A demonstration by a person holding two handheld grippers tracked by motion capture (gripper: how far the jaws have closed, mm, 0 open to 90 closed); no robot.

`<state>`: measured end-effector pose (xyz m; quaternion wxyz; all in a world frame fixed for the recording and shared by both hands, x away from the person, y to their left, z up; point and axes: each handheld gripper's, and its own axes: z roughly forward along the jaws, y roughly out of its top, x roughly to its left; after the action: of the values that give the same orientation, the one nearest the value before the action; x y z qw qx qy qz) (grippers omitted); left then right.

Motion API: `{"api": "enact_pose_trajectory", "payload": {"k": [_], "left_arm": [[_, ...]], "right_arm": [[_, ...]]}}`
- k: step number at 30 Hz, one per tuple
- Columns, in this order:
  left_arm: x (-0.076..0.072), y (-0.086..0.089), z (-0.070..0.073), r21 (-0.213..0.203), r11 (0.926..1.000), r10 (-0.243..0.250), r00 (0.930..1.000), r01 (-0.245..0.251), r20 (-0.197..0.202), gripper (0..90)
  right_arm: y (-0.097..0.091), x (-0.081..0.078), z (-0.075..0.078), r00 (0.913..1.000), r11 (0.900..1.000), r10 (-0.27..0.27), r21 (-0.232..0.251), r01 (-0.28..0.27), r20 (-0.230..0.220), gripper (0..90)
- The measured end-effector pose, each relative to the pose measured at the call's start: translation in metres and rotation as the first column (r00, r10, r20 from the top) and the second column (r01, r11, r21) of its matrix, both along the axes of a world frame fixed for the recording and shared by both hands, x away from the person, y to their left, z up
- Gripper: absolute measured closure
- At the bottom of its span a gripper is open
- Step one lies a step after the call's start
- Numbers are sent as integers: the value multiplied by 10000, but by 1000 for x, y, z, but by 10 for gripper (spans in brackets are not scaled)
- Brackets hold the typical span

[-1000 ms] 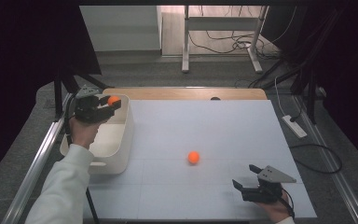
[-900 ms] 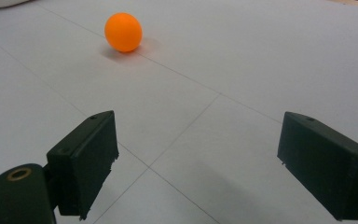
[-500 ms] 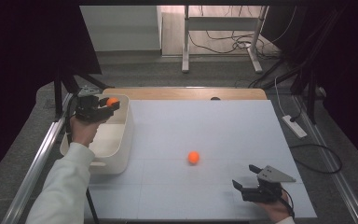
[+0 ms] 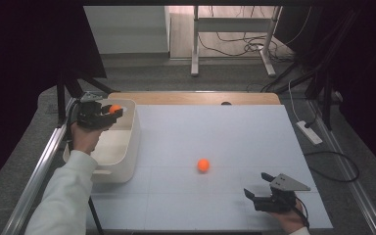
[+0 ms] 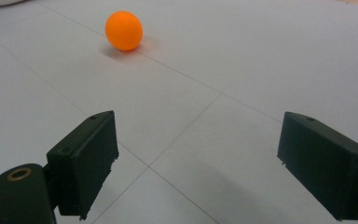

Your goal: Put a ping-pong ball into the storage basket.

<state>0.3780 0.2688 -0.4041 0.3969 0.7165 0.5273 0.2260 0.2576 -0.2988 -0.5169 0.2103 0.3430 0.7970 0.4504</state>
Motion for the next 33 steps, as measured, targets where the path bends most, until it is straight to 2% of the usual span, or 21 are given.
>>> {"api": "enact_pose_trajectory", "payload": {"k": [7, 10, 13, 23, 25, 33], "left_arm": [[2, 4, -3, 66, 9999, 139, 9997, -137, -202, 503], [4, 6, -6, 243, 9996, 163, 9986, -151, -512, 502], [8, 7, -12, 406, 9992, 105, 9945, -63, -1041, 502], [10, 6, -17, 699, 9975, 169, 9912, -77, -1315, 500], [11, 5, -19, 888, 9960, 180, 9906, -60, -1356, 500], [10, 5, -17, 832, 9965, 193, 9917, -87, -1272, 499]], "right_arm": [[0, 0, 0, 10000, 10000, -12, 16, 12, 6, 119], [-1, 0, 0, 10000, 10000, -38, 8, 38, 1, 119], [-1, 0, 0, 10000, 10000, -24, -2, 24, 0, 119], [0, 0, 0, 10000, 10000, 0, -74, 0, 27, 119], [0, 0, 0, 10000, 10000, 11, -57, -11, 11, 119], [-1, 0, 0, 10000, 10000, -2, -79, 2, -8, 119]]}}
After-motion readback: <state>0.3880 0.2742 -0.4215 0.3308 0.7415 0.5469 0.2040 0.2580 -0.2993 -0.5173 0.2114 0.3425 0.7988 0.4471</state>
